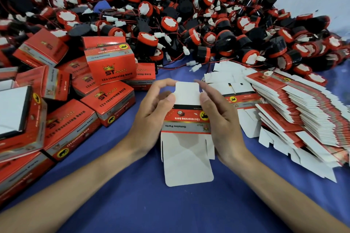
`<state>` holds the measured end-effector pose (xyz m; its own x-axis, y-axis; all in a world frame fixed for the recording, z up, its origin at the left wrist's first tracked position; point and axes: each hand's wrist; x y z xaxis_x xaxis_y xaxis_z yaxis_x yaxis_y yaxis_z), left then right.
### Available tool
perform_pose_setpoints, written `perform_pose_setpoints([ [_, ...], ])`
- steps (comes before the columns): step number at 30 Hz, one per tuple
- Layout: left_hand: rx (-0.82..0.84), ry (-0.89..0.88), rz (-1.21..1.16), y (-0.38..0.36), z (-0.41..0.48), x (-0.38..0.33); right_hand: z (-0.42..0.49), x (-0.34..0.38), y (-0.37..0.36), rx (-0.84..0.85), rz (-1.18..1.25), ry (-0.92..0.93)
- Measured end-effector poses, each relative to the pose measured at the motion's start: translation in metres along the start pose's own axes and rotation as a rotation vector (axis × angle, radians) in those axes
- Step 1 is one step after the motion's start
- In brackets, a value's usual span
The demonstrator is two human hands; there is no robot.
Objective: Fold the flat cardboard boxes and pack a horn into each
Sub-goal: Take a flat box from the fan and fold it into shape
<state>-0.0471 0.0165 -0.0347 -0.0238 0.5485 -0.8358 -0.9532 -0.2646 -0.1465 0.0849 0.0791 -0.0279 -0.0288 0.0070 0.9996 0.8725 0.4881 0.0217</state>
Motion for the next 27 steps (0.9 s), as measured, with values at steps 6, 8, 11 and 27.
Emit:
perform_pose_setpoints([
  [6, 0.017, -0.036, 0.093, -0.0018, -0.0022, -0.0012, -0.001, -0.0006, -0.0025, -0.018, 0.005, 0.038],
  [8, 0.009, -0.033, 0.141, -0.0018, -0.0032, -0.001, -0.0022, -0.0021, -0.0034, -0.038, 0.012, 0.023],
  [11, 0.008, -0.061, 0.224, -0.0024, -0.0037, 0.0009, -0.0013, -0.0042, -0.0037, -0.08, 0.028, -0.004],
  [27, 0.171, -0.064, 0.144, 0.0006, -0.0037, -0.0009, -0.0007, -0.0073, -0.0049, -0.087, -0.086, 0.063],
])
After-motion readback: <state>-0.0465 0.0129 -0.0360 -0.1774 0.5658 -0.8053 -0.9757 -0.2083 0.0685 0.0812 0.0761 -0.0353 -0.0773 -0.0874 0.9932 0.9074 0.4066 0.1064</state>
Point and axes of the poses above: each hand's wrist, its own z-axis towards the middle knuckle, its own y-axis out of the back of the hand, x = y × z, and after that the axes turned 15 degrees about -y, right-handed
